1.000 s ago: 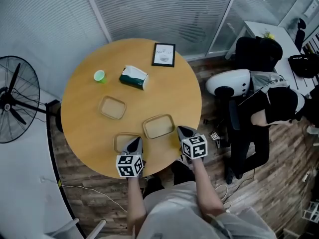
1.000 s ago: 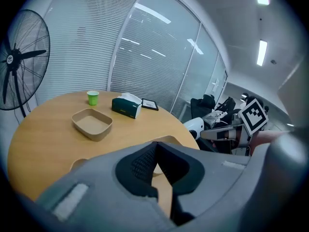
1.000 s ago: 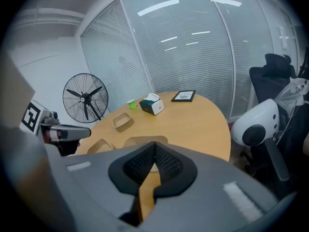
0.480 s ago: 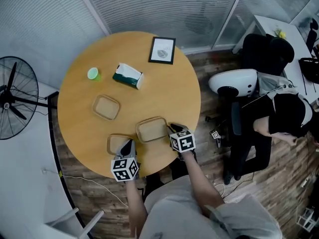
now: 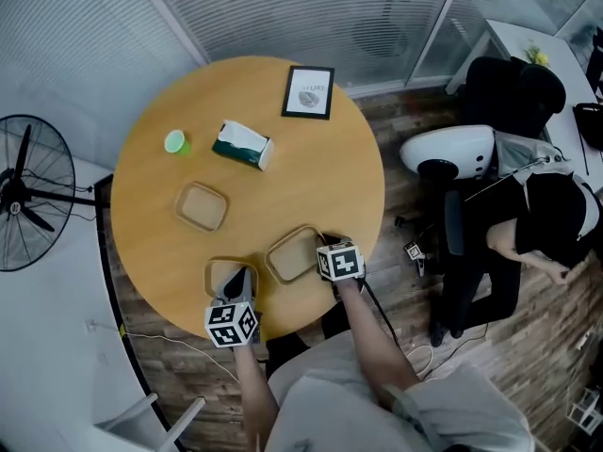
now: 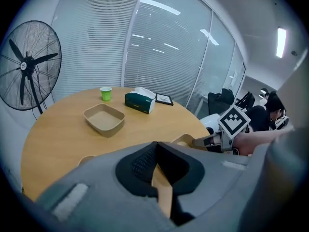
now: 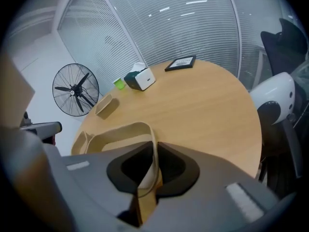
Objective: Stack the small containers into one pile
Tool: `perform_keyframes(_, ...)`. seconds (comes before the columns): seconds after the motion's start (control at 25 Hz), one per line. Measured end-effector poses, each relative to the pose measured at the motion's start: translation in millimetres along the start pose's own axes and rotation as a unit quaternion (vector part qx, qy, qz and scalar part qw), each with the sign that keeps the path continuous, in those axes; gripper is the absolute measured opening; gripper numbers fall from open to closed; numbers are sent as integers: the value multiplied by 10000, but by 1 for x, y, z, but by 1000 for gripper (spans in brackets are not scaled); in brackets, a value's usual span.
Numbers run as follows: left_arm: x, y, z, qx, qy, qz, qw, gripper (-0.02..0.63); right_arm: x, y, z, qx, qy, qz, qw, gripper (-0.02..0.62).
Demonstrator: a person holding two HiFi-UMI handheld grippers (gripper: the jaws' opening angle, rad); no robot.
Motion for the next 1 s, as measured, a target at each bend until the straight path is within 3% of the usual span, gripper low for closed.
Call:
perform_keyframes(0.24, -19, -7, 7, 0, 370, 358, 9987, 5, 11, 2, -14, 374, 451, 556, 9967, 20)
perform_keyframes(0.56, -68, -12, 2, -139, 991, 718, 9924, 5, -4, 13, -50, 1119, 1169, 1549, 9746, 18)
perform_keyframes(0.76, -80, -19, 2, -204, 1459, 1083, 9831, 5, -32, 21, -65, 1508, 1402, 1907, 9598, 18)
perform_keyframes(1.0, -82, -25, 0, -247, 2064, 1598, 9650, 5, -66, 32, -79, 1969, 1628, 2227, 9408, 18)
Point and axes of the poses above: the fingertips, and each gripper's own axes: z forward along the fingers, x to its right, y out of its underside, the point moved 1 cm from there along -z, backward along the fingers, and after that the axes turned 2 degrees about -y, right-handed, at the moved point
